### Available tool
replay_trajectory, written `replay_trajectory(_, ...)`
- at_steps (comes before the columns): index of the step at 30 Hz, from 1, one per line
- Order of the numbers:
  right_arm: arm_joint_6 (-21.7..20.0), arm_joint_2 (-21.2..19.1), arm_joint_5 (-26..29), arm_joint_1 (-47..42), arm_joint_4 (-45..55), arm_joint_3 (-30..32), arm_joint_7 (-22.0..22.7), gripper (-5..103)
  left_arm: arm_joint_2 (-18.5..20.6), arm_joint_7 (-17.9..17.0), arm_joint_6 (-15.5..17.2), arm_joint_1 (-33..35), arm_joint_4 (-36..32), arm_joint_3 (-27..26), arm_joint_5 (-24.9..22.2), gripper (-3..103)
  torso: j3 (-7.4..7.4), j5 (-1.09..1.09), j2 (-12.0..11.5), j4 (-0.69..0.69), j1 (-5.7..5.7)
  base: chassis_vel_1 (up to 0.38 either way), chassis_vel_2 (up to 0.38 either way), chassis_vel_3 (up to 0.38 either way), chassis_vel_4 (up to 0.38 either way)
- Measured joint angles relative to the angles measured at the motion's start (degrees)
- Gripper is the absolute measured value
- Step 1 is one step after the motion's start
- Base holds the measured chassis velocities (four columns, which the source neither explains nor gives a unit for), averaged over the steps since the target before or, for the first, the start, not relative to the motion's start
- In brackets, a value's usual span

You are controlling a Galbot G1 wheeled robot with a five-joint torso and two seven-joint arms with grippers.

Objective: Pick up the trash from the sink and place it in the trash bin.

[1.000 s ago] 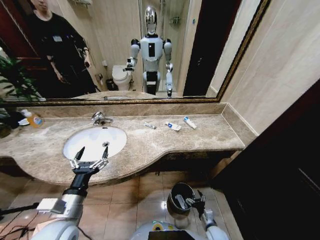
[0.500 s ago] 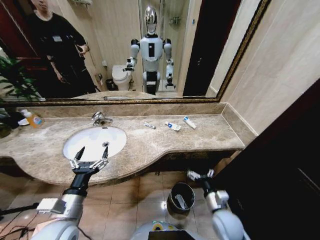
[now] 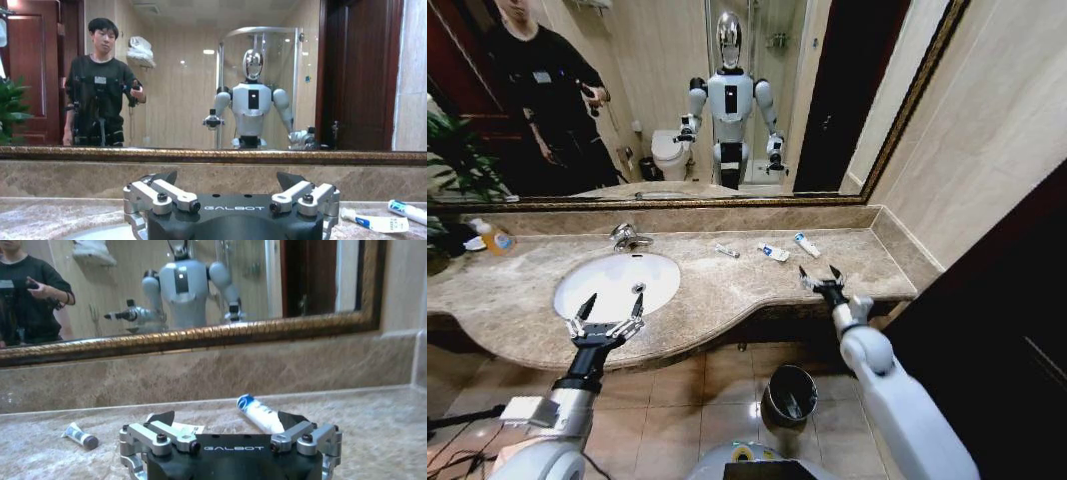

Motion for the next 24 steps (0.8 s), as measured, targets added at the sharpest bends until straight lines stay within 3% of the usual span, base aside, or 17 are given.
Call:
replay_trajectory(9,-4.9,0.6,7.0,9.7,-9.3,-4.0,-2.1,100,0.0,0.0,0.0,0.0,0.0,0.0,0.0,100,0.00,-0.01,0.0,0.00,0.00,0.000,0.000,0.000,0.000)
replay_trajectory(16,-5.5,1.9,7.8,13.0,-13.2,-5.9,-2.5,101,0.0,0.0,0.0,0.0,0.0,0.0,0.0,100,-0.01,-0.01,0.0,0.00,0.00,0.000,0.000,0.000,0.000)
replay_trajectory(24,-4.9,3.2,7.5,15.6,-17.3,-7.8,-3.3,93,0.0,0.0,0.0,0.0,0.0,0.0,0.0,100,-0.01,0.00,0.0,-0.01,-0.01,0.000,0.000,0.000,0.000)
